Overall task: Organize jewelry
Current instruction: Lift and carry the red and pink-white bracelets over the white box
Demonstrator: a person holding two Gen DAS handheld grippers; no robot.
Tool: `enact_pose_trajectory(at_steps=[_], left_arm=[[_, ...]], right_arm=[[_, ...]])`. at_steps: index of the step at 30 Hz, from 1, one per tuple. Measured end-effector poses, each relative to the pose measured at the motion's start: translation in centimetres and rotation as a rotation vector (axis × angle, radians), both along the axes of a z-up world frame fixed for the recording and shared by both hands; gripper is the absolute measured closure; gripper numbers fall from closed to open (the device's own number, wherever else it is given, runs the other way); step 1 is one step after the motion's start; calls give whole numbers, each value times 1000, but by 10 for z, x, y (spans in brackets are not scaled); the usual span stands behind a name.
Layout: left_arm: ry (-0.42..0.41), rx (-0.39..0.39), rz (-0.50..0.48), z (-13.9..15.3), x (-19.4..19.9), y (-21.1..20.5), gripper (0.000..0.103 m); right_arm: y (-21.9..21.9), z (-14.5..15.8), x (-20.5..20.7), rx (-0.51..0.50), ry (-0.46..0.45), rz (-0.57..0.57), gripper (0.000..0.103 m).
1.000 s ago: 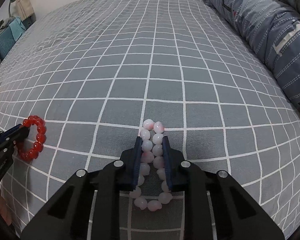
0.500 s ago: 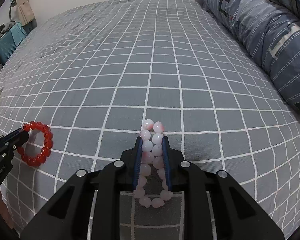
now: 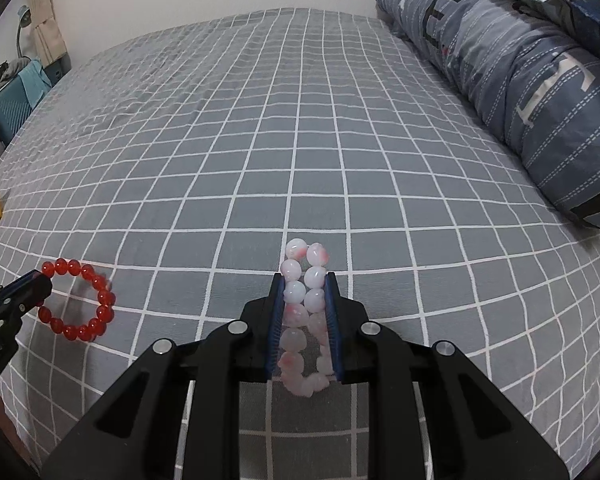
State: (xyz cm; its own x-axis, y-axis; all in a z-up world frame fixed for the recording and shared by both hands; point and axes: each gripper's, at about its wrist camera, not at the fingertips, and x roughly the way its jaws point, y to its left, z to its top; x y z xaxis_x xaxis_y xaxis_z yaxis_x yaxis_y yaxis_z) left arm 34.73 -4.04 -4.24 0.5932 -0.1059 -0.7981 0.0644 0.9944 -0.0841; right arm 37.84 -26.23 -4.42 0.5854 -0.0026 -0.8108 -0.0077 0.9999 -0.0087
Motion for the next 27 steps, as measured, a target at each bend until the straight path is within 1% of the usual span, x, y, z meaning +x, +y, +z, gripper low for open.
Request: enact_pose_trajectory(at_steps=[8,18,27], left_arm=[[-24,14,-7,20,-13,-4,90],[-48,30,9,44,-26,5,90],[-75,59,13,71,-55,8,90]], right_arm=[[5,24,-13,15,-39,2,84],[15,47,-37,17,-73,8,84],[28,69,-62,17,-110,24,84]])
